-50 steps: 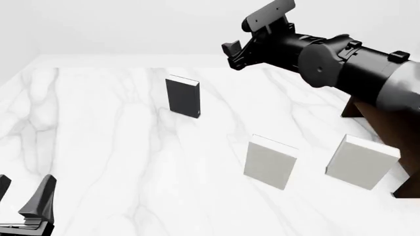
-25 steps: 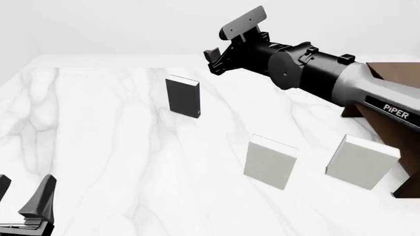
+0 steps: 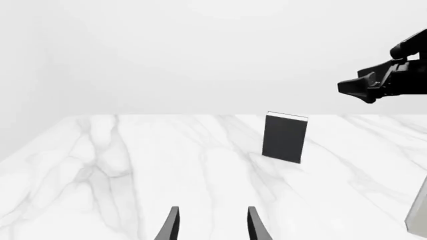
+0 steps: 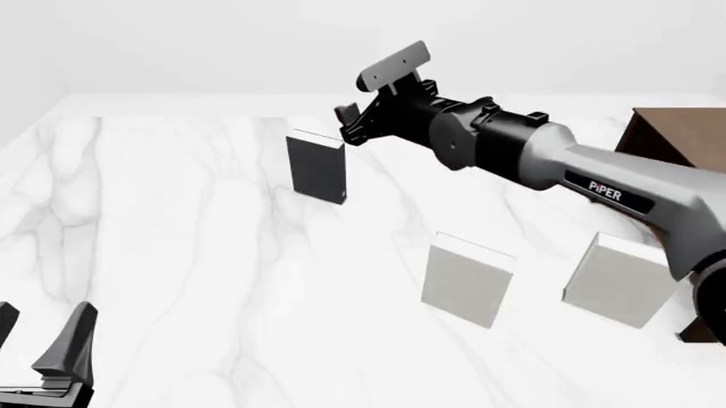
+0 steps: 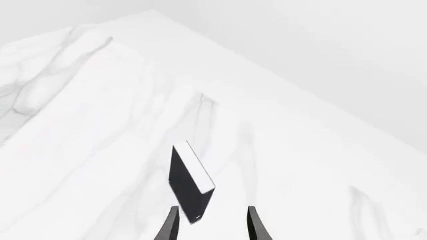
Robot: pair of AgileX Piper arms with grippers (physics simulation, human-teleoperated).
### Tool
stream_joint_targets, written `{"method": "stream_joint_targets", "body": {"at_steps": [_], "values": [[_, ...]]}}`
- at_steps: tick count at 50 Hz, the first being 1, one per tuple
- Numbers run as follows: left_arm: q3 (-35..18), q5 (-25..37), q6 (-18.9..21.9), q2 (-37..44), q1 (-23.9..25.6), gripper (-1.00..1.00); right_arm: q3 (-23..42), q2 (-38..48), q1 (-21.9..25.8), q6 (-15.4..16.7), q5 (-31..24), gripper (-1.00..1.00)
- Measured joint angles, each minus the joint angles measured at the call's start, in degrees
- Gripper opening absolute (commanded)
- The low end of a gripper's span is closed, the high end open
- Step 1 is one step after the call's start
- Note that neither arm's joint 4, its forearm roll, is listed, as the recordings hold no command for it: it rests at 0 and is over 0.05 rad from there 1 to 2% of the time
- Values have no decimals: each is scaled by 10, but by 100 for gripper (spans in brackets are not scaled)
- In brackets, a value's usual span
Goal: Pick up the book on the left and place it on top of the shelf.
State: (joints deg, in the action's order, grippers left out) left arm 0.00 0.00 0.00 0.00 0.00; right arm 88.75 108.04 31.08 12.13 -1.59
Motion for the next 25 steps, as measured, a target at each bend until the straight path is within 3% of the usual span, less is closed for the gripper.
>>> {"method": "stream_joint_targets", "body": {"at_steps": [25], "values": [[0, 0, 0, 0, 0, 100, 42, 78, -1, -16, 17, 100]]}}
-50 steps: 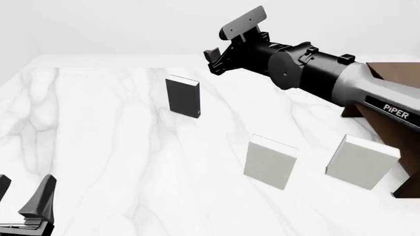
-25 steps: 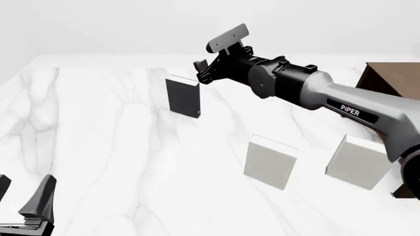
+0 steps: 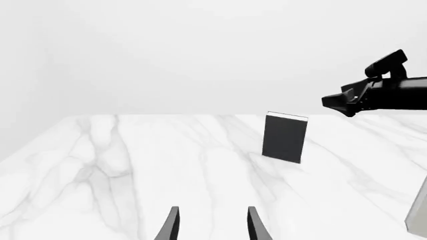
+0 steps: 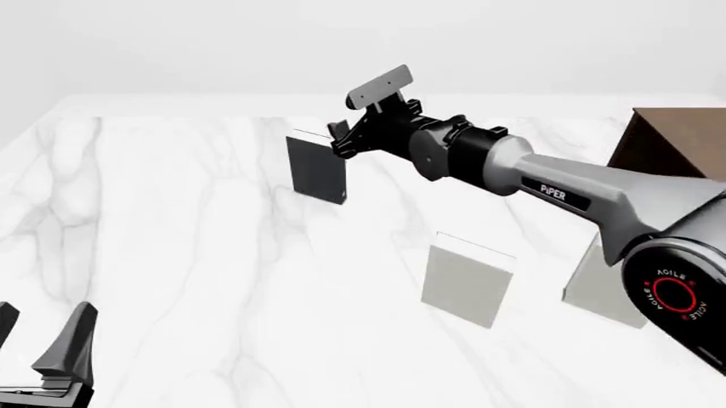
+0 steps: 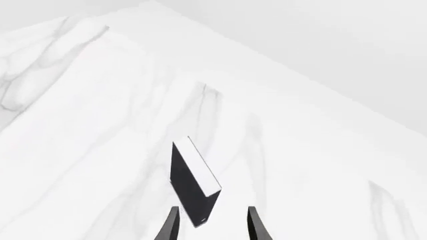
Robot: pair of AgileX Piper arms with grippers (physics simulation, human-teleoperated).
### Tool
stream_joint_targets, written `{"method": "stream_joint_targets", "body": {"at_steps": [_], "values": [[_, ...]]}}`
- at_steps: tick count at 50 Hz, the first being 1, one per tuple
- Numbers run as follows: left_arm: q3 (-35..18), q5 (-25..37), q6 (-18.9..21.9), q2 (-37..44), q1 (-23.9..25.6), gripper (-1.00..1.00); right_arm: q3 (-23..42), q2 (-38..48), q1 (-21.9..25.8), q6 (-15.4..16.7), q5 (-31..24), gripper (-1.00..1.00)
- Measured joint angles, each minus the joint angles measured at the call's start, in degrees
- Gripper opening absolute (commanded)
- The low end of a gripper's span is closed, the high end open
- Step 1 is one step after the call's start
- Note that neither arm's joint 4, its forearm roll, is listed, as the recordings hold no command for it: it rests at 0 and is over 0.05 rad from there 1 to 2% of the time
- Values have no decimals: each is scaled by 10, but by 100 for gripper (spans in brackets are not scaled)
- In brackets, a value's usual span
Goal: Pick up the book on the left and place it on top of the shelf.
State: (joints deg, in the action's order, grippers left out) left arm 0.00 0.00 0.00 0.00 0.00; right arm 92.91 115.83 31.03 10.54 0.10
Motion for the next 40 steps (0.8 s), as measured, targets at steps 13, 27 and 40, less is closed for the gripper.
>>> {"method": "stream_joint_targets", "body": {"at_steps": [13, 27, 40], "values": [[0, 0, 0, 0, 0, 100, 23, 38, 4, -8, 6, 100], [0, 0, 0, 0, 0, 100, 37, 69, 2, -10, 16, 100], [0, 0, 0, 0, 0, 100, 62, 98, -1, -13, 15, 100]]}}
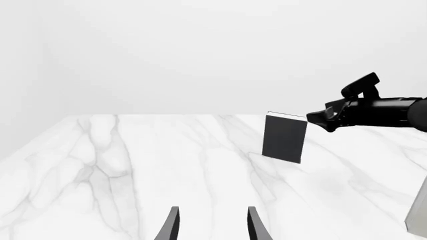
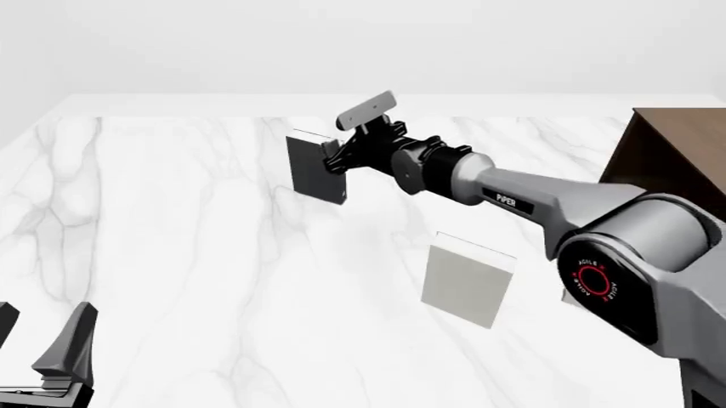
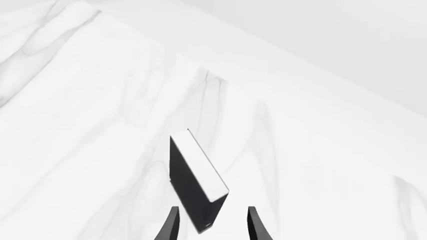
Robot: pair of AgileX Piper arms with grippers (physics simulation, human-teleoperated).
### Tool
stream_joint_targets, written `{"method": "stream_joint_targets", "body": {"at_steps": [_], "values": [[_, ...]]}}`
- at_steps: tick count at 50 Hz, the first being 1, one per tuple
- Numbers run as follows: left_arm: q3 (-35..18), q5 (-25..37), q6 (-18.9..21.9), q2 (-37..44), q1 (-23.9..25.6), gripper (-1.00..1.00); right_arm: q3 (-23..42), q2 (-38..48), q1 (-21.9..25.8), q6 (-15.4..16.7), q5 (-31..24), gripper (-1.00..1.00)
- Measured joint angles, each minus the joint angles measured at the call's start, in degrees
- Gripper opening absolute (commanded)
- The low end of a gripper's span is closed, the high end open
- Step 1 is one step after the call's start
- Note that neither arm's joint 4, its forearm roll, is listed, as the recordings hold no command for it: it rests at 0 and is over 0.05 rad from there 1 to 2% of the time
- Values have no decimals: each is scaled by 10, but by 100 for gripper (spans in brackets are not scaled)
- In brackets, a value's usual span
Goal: Pick up the book on the left and place it on top of the shelf.
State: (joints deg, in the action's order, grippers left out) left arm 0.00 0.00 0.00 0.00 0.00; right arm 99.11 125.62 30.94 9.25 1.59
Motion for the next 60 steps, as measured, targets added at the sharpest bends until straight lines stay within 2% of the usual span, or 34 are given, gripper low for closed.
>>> {"method": "stream_joint_targets", "body": {"at_steps": [60], "values": [[0, 0, 0, 0, 0, 100, 142, 147, -5, -17, -33, 100]]}}
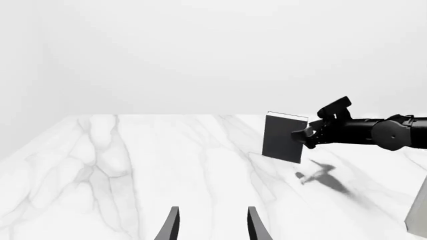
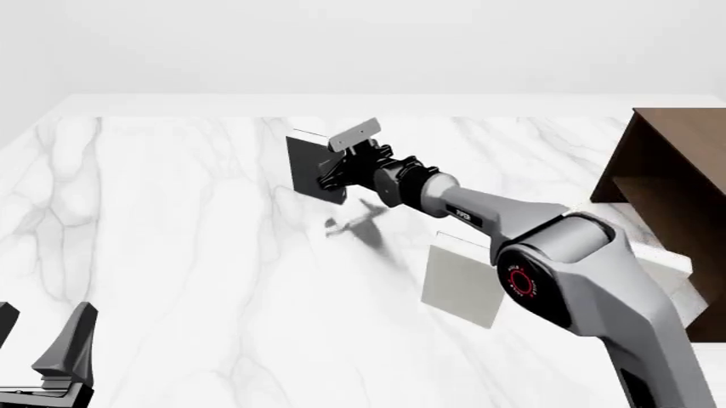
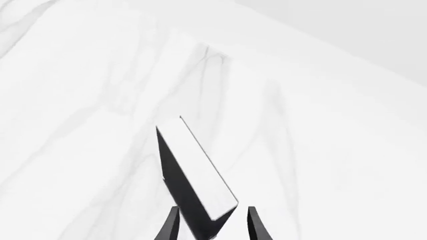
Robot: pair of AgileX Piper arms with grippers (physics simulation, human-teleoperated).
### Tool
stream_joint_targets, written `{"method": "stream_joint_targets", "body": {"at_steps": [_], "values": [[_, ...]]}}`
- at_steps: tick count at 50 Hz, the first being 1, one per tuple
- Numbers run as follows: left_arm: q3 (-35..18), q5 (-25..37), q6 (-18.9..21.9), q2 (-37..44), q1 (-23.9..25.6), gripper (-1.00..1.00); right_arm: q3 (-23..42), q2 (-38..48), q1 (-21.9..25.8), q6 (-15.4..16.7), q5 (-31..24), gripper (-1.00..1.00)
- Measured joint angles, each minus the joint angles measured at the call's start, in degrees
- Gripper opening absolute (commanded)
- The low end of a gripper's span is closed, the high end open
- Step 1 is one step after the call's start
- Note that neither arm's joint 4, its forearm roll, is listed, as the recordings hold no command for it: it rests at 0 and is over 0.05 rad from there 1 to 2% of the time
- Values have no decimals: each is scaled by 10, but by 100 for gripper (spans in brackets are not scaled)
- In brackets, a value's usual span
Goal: Pick up the book on the left and place it on top of the shelf.
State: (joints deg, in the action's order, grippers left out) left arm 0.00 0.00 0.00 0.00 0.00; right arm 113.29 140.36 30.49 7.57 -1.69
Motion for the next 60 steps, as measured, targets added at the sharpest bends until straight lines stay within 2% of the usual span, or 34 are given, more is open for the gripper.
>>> {"method": "stream_joint_targets", "body": {"at_steps": [25, 26, 41, 60], "values": [[0, 0, 0, 0, 0, 100, 34, 29, 6, -4, -6, 100], [0, 0, 0, 0, 0, 100, 33, 29, 6, -4, -5, -100], [0, 0, 0, 0, 0, 100, 19, 19, -4, 13, 8, -100], [0, 0, 0, 0, 0, 100, -86, -79, -9, 19, 45, -100]]}}
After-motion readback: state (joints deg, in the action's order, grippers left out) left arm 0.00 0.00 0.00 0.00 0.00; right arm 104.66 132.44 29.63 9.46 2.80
